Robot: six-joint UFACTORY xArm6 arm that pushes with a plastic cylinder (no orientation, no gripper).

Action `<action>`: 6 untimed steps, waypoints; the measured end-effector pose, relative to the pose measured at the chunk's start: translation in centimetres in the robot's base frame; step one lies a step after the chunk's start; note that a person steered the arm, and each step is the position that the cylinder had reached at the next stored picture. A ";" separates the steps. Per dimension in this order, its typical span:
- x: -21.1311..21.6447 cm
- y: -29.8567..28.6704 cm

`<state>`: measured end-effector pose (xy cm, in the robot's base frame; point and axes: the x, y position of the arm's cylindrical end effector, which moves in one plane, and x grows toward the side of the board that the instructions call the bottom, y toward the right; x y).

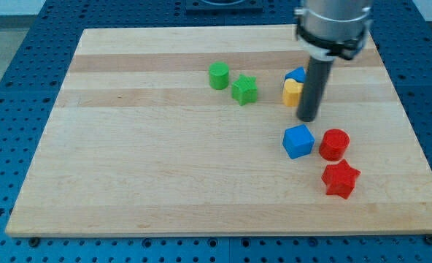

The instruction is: Push the yellow hexagon to top of green star

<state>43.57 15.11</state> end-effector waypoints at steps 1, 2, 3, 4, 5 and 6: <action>0.4 3.7; 4.2 4.6; 8.8 4.6; 9.0 4.6; 9.0 3.0; 8.6 0.4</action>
